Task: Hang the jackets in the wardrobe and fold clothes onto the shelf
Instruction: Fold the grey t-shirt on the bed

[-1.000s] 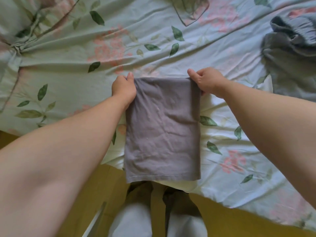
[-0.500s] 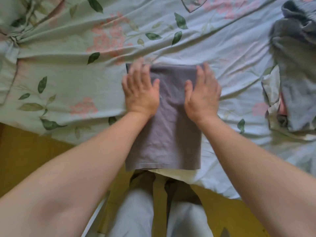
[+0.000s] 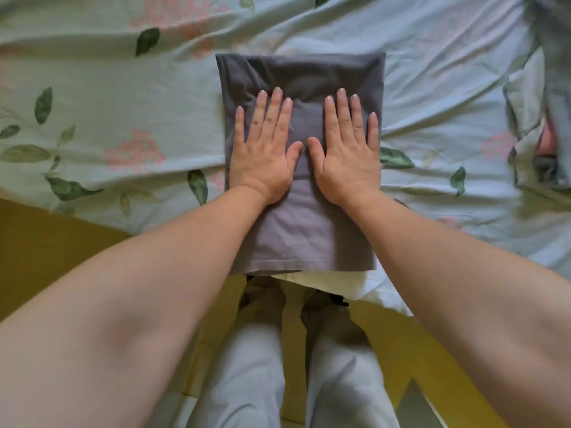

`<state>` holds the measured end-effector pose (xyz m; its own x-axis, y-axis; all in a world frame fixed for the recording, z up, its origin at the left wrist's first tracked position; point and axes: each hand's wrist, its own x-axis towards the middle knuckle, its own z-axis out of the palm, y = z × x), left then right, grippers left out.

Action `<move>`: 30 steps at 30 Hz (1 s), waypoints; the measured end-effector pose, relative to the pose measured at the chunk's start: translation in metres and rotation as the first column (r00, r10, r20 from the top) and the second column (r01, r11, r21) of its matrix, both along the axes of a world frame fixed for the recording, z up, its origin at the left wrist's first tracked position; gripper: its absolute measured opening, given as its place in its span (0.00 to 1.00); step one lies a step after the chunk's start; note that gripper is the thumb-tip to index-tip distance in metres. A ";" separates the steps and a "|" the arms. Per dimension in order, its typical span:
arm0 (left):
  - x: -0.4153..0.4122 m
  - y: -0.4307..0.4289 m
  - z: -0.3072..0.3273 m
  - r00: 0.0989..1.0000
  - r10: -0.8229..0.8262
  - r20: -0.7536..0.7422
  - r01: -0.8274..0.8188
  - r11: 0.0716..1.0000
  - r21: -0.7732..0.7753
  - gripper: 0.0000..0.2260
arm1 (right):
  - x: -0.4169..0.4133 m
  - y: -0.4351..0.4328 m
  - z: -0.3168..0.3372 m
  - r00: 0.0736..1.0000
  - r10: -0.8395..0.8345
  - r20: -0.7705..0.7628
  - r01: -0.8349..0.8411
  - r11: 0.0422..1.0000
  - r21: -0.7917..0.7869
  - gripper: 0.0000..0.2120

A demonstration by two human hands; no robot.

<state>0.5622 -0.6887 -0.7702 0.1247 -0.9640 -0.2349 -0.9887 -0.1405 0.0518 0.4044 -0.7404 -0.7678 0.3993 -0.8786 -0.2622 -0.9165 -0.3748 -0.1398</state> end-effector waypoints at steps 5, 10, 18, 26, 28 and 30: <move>0.003 0.061 0.007 0.991 -0.125 -0.044 0.125 0.992 -0.003 0.35 | -0.032 0.052 0.007 0.999 -0.001 -0.033 0.002 0.999 0.038 0.33; 0.025 0.134 0.006 0.860 -0.510 -0.033 0.510 0.860 0.019 0.35 | -0.077 0.113 0.010 0.980 0.186 -0.072 -0.180 0.980 0.080 0.34; 0.077 0.127 0.024 0.722 -0.691 -0.036 0.683 0.720 -0.119 0.25 | -0.106 0.086 0.032 0.950 0.242 0.199 -0.244 0.970 -0.018 0.20; 0.112 0.094 0.027 0.717 -0.693 0.077 0.697 0.712 -0.090 0.31 | -0.133 0.008 0.034 0.788 0.607 -0.097 -0.614 0.785 -0.081 0.29; 0.107 0.100 0.027 0.748 -0.658 0.087 0.664 0.743 -0.085 0.32 | -0.136 0.010 0.036 0.764 0.634 -0.119 -0.643 0.763 -0.066 0.31; 0.097 0.105 0.027 0.763 -0.643 0.070 0.646 0.755 -0.113 0.28 | -0.138 0.016 0.038 0.754 0.645 -0.123 -0.653 0.757 -0.033 0.33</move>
<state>0.6596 -0.5838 -0.7432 -0.5323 -0.8387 -0.1152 -0.8442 0.5361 -0.0020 0.2665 -0.7241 -0.7299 0.8559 -0.4347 -0.2801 -0.4563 -0.8897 -0.0137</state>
